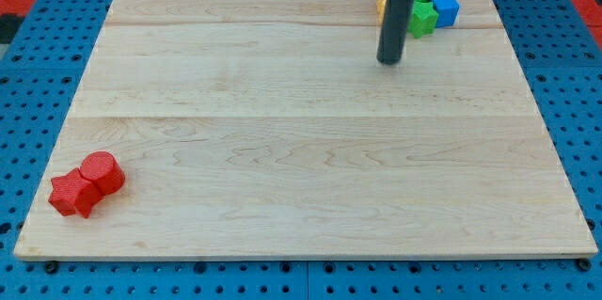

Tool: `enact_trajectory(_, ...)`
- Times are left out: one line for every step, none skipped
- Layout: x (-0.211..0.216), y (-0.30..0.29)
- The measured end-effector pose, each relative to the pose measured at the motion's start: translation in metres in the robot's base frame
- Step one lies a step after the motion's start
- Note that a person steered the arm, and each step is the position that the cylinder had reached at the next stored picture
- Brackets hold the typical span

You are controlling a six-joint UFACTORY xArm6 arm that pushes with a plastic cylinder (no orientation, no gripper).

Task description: Move the red star slightly up

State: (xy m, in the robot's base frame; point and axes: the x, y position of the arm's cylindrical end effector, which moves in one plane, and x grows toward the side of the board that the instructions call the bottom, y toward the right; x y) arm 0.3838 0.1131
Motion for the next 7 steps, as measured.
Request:
enact_trajectory(0.091,-0.006)
enact_trajectory(0.161,-0.061)
enact_trajectory(0.202,-0.163)
enact_trajectory(0.234,-0.249)
enact_trajectory(0.234,-0.291)
enact_trajectory(0.234,-0.362)
enact_trajectory(0.229,-0.399)
